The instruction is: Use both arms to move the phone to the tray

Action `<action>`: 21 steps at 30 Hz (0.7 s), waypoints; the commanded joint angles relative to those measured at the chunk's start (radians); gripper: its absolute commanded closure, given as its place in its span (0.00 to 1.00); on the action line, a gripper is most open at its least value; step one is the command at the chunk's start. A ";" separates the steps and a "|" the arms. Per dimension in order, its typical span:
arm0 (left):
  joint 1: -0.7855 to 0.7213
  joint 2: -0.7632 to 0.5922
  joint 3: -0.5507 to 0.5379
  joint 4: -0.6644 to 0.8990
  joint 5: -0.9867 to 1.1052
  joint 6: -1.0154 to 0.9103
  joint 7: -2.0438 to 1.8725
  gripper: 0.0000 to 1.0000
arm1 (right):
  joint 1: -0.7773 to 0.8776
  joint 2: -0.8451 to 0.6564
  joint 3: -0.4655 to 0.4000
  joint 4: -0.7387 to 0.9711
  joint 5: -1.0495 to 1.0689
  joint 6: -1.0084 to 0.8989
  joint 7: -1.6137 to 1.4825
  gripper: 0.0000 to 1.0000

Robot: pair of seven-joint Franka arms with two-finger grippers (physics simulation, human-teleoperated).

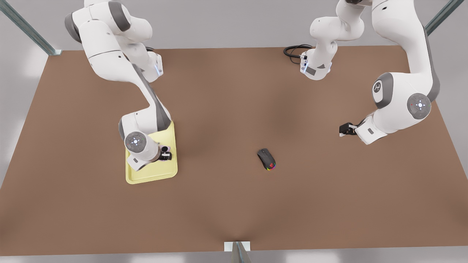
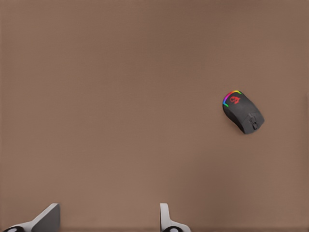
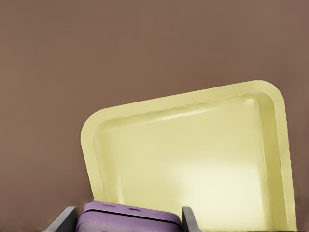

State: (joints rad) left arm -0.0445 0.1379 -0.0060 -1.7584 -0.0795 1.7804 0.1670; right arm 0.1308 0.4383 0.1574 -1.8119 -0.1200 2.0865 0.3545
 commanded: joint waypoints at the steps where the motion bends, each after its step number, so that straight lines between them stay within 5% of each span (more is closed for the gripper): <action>1: 0.000 0.000 0.000 0.000 0.001 -0.001 0.003 0.00 | -0.043 -0.030 -0.001 -0.069 -0.003 0.000 -0.776 0.24; 5: 0.000 0.000 0.000 0.000 0.000 0.001 -0.004 0.00 | -0.048 -0.033 0.001 -0.205 -0.004 0.179 -0.824 0.21; 6: 0.000 0.000 0.000 0.000 0.001 -0.001 -0.004 0.00 | -0.053 -0.033 0.001 -0.215 -0.003 0.188 -0.847 0.05; 7: 0.000 -0.004 0.000 0.000 0.001 -0.002 -0.007 0.00 | -0.057 -0.035 0.001 -0.213 -0.003 0.184 -0.864 0.00; 10: 0.000 -0.003 0.000 0.002 0.000 0.001 -0.023 0.00 | -0.106 -0.056 -0.001 -0.159 -0.001 0.116 -0.887 0.00; 13: -0.002 0.005 -0.003 0.020 0.001 0.001 -0.021 0.00 | -0.132 -0.053 -0.067 0.159 0.000 -0.109 -0.858 0.00; 15: -0.002 0.022 -0.011 0.042 -0.006 0.004 -0.040 0.00 | -0.132 -0.104 -0.108 0.298 -0.001 -0.166 -0.516 0.00; 17: -0.003 0.032 -0.011 0.046 -0.002 0.025 -0.049 0.00 | -0.129 -0.272 -0.107 0.394 0.002 -0.502 -0.275 0.00; 21: -0.009 0.043 -0.011 0.048 0.001 0.024 -0.055 0.00 | -0.109 -0.406 -0.171 0.324 0.065 -0.660 -0.216 0.00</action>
State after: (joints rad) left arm -0.0539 0.1800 -0.0171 -1.7111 -0.0799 1.7969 0.1460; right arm 0.0448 0.0457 0.0034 -1.4875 -0.0790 1.6930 -0.0309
